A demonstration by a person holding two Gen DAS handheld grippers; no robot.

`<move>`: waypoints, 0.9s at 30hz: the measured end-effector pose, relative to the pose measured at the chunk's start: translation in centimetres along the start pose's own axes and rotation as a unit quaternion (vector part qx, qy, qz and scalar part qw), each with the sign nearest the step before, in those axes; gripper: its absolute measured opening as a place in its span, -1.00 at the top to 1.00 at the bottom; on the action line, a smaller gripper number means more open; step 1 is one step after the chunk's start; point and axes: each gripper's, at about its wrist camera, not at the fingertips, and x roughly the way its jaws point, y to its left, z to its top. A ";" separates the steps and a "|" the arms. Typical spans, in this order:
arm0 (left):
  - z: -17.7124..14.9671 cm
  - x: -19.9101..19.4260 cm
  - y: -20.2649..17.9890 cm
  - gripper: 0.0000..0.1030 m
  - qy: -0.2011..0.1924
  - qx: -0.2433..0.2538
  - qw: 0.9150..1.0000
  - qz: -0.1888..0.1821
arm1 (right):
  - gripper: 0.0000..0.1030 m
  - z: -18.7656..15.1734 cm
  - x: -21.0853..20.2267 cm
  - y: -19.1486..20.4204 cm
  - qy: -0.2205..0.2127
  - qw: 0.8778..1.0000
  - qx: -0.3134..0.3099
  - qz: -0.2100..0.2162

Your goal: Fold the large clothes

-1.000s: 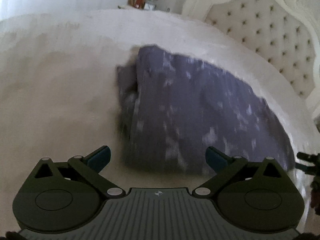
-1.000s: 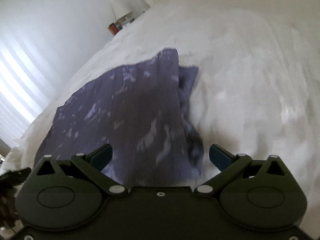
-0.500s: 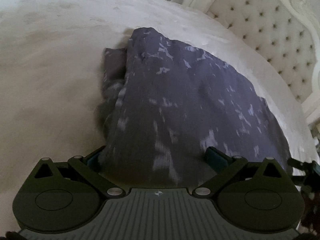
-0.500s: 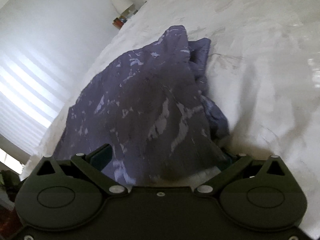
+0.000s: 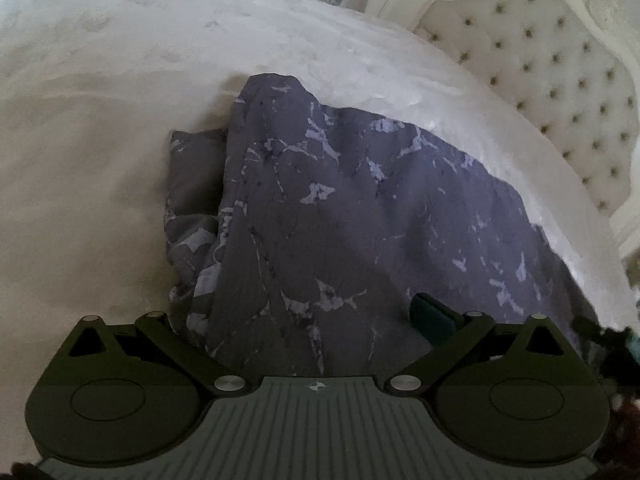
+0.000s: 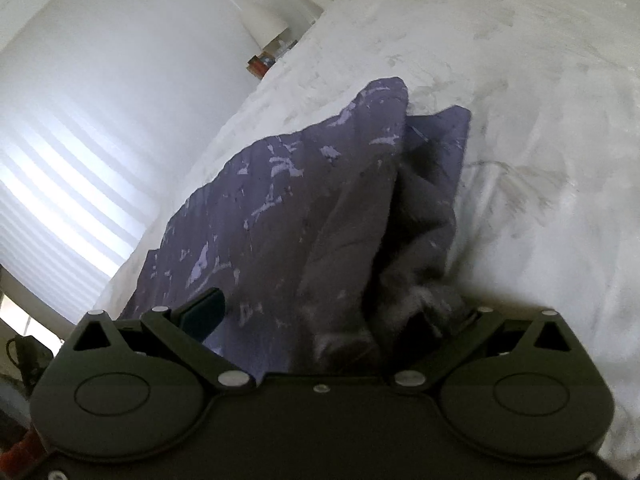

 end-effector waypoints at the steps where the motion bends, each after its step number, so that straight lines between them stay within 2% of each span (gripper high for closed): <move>1: 0.1 0.0 -0.1 -0.88 0.002 -0.011 1.000 0.003 | -1.00 0.1 0.2 0.1 -0.001 1.000 0.001 -0.002; 3: 0.3 -0.3 -0.2 -0.21 0.001 -0.019 1.000 0.007 | -0.99 0.1 0.3 0.4 0.003 1.000 -0.001 -0.008; 4: 0.5 -0.5 -0.1 -0.10 0.002 -0.022 1.000 0.000 | -0.92 0.1 0.3 0.6 0.007 1.000 -0.005 -0.012; 5: 0.5 -0.8 -0.2 0.10 -0.001 -0.025 1.000 0.000 | -0.54 0.1 0.1 0.9 0.010 1.000 -0.011 -0.019; 6: 0.6 -1.0 -0.3 0.23 -0.002 -0.024 1.000 0.001 | -0.26 0.1 0.0 1.1 0.018 0.999 -0.016 -0.028; 9: 0.6 -1.9 -1.0 0.33 0.002 -0.013 1.000 -0.004 | -0.05 0.1 -0.6 2.3 0.027 0.999 -0.029 -0.035; 12: 0.4 -3.3 -1.5 0.41 0.007 -0.023 0.999 -0.023 | 0.02 0.1 -1.4 3.8 0.036 0.997 -0.039 -0.051; 18: -1.7 -6.8 -2.6 0.41 0.022 -0.008 0.999 -0.042 | 0.03 -1.2 -4.7 4.8 0.063 0.997 -0.030 -0.045; 27: -8.2 -12.8 -2.2 0.41 0.064 0.004 0.996 -0.061 | -0.01 -7.0 -12.1 5.5 0.124 0.990 -0.045 -0.055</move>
